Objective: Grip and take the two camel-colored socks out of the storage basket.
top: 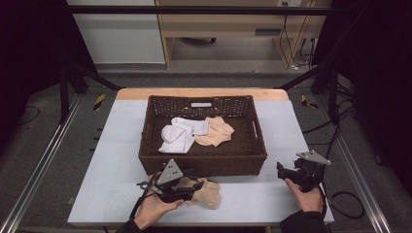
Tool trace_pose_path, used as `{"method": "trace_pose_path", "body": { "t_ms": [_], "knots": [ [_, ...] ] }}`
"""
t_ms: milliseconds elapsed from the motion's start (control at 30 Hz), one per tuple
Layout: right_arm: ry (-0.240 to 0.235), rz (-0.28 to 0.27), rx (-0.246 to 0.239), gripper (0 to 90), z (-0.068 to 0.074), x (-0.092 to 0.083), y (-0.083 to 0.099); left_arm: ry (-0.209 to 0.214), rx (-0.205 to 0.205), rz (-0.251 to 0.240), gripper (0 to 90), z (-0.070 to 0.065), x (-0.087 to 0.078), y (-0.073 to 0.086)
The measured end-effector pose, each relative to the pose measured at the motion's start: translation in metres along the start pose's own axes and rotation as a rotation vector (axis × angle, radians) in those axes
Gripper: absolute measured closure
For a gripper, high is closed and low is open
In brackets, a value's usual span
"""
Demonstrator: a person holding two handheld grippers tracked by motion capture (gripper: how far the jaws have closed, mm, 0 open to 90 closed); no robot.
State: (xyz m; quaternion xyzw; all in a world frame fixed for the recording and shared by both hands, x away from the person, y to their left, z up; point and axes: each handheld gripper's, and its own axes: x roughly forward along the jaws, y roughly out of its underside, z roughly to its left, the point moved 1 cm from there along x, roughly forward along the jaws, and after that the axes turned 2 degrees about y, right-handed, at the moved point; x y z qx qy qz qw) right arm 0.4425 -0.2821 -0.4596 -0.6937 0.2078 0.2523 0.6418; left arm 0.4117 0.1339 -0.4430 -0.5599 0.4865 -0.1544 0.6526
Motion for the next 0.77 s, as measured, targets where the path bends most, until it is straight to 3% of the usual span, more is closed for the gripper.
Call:
{"method": "trace_pose_path", "body": {
  "t_ms": [200, 400, 600, 767],
  "knots": [
    [0.0, 0.0, 0.001, 7.3, 0.0, 0.0, 0.0, -0.083, -0.022, -0.007, 41.3, 0.015, -0.029, 0.012],
    [-0.001, 0.003, -0.001, 7.3, -0.001, 0.0, 0.001, -0.167, -0.036, 0.022, 40.2, 0.03, -0.05, 0.029],
    [-0.003, 0.005, 0.003, 7.1, -0.001, 0.0, 0.001, -0.214, -0.085, 0.005, 39.5, 0.048, -0.062, 0.042],
    [-0.003, 0.001, 0.0, 7.0, -0.002, 0.0, 0.002, -0.252, -0.089, 0.011, 38.6, 0.057, -0.068, 0.049]
  ]
}}
